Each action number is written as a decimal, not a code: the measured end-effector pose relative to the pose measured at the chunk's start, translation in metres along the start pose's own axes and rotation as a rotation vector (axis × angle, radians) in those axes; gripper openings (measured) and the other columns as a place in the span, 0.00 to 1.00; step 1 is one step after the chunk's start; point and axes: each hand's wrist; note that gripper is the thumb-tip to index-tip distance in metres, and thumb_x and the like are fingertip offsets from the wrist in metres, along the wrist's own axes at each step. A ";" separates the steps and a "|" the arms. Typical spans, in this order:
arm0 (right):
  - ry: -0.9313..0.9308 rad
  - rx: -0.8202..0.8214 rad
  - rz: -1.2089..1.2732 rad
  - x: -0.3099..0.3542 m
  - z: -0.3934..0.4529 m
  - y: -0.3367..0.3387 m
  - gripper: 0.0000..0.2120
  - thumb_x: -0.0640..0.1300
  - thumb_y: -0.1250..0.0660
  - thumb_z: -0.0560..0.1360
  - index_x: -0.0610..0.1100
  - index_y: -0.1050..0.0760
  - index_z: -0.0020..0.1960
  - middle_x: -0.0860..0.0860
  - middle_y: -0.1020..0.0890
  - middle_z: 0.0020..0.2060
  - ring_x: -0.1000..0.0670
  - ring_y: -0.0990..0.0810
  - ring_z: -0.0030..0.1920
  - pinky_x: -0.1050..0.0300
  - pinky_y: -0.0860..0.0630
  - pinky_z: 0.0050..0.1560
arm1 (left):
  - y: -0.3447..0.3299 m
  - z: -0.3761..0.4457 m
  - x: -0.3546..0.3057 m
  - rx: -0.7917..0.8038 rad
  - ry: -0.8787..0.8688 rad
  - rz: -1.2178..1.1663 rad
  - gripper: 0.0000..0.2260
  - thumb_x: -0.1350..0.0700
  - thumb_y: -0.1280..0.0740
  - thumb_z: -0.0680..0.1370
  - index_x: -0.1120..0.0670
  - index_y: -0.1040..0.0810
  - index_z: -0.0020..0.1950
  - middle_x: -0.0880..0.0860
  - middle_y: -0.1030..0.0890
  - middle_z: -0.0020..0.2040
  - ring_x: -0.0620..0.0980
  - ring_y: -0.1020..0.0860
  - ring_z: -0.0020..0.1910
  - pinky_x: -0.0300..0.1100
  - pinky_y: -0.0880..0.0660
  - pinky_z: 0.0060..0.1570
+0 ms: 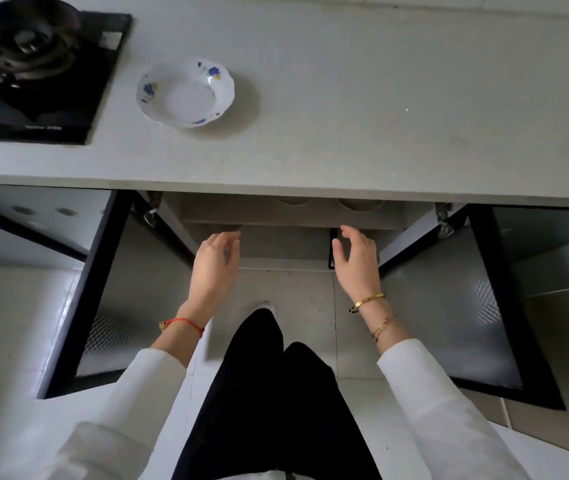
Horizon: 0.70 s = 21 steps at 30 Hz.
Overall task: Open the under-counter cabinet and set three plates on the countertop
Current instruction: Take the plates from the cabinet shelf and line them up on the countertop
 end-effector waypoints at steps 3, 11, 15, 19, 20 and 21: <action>0.008 -0.003 -0.011 -0.024 0.027 -0.038 0.17 0.46 0.39 0.79 0.42 0.29 0.67 0.46 0.21 0.60 0.44 0.29 0.64 0.61 0.35 0.57 | -0.033 0.025 0.028 -0.001 0.004 -0.008 0.13 0.56 0.40 0.81 0.57 0.21 0.61 0.55 0.19 0.55 0.56 0.22 0.53 0.49 0.25 0.56; 0.035 -0.043 -0.039 -0.087 0.108 -0.136 0.17 0.44 0.38 0.79 0.37 0.27 0.64 0.41 0.21 0.59 0.40 0.26 0.62 0.51 0.30 0.60 | -0.121 0.108 0.097 -0.015 -0.064 0.020 0.12 0.62 0.38 0.78 0.59 0.20 0.58 0.59 0.19 0.53 0.59 0.21 0.51 0.43 0.27 0.51; 0.061 -0.083 -0.039 -0.119 0.142 -0.177 0.18 0.44 0.38 0.79 0.36 0.28 0.65 0.39 0.22 0.60 0.37 0.27 0.62 0.49 0.29 0.59 | -0.167 0.147 0.129 -0.026 -0.109 0.022 0.13 0.60 0.39 0.79 0.58 0.20 0.60 0.59 0.17 0.55 0.58 0.19 0.51 0.41 0.28 0.49; 0.085 -0.101 -0.034 -0.148 0.173 -0.211 0.19 0.44 0.39 0.79 0.36 0.30 0.67 0.39 0.24 0.63 0.37 0.28 0.63 0.46 0.29 0.63 | -0.207 0.178 0.152 -0.031 -0.159 -0.028 0.13 0.61 0.39 0.79 0.58 0.22 0.62 0.59 0.18 0.57 0.57 0.19 0.53 0.44 0.25 0.55; 0.091 -0.108 -0.030 -0.154 0.179 -0.218 0.18 0.44 0.39 0.79 0.37 0.30 0.67 0.39 0.24 0.62 0.37 0.28 0.63 0.47 0.30 0.63 | -0.215 0.185 0.158 -0.038 -0.204 -0.008 0.13 0.61 0.38 0.79 0.59 0.22 0.62 0.60 0.18 0.57 0.58 0.19 0.53 0.45 0.26 0.56; 0.097 -0.115 -0.026 -0.159 0.185 -0.224 0.18 0.44 0.39 0.79 0.36 0.30 0.67 0.38 0.24 0.62 0.37 0.28 0.63 0.47 0.30 0.63 | -0.223 0.191 0.164 -0.051 -0.240 0.017 0.13 0.62 0.38 0.78 0.60 0.22 0.62 0.61 0.18 0.57 0.59 0.19 0.53 0.46 0.27 0.57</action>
Point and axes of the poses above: each hand's wrist, its own z-axis towards the middle knuckle, its own y-axis out of the back of the hand, x = y × z
